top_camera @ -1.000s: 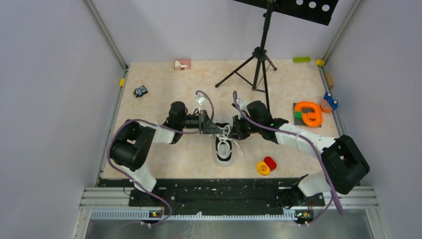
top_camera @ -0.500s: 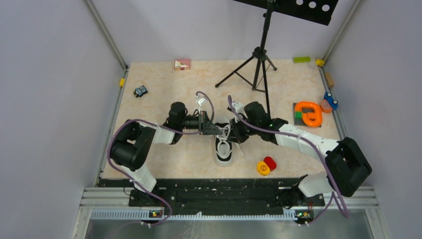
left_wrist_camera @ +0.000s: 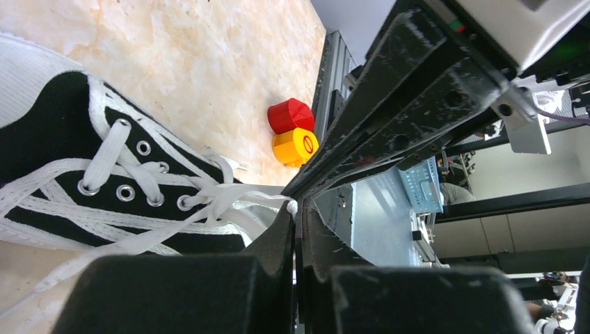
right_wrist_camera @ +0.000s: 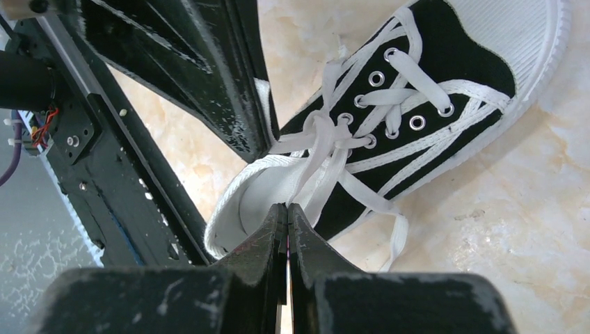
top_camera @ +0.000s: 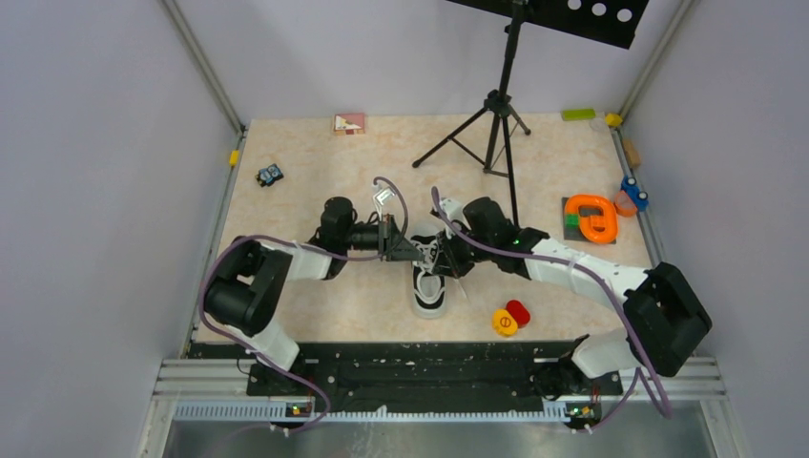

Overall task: Tie the shoes
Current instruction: Cross the shoelace with the shoelace.

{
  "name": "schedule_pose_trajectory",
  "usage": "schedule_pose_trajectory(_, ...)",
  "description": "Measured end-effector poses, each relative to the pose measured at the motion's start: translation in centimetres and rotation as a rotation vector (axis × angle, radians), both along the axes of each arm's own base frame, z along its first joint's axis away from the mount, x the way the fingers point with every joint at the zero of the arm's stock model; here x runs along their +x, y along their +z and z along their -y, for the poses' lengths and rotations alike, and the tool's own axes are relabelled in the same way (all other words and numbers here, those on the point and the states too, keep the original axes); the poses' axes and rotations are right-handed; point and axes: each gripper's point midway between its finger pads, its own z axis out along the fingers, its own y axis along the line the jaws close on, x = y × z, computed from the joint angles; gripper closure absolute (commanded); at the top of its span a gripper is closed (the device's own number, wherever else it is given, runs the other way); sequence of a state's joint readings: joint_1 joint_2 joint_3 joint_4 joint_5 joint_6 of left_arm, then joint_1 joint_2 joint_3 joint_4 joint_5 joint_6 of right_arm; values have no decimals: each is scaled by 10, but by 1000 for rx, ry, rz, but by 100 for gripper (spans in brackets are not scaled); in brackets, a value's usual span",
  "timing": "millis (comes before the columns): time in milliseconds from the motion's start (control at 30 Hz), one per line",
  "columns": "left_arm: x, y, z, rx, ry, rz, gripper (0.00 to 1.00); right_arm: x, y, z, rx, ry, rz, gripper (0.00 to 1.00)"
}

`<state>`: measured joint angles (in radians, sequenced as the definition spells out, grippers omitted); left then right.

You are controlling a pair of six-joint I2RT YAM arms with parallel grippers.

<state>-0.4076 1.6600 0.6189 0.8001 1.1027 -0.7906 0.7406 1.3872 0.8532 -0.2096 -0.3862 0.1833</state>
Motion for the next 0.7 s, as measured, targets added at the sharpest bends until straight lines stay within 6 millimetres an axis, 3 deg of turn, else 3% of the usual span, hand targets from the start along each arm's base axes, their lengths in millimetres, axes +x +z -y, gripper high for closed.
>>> schedule_pose_trajectory(200,0,8,-1,-7,17,39,100,1,-6,-1,-8,-3,-6,100)
schedule_pose_trajectory(500,-7,-2,-5,8,28,17,100,3,-19,-10,-8,-14,-19,100)
schedule_pose_trajectory(700,-11,-7,-7,14,28,2,100,4,-30,-12,-23,-28,-48,79)
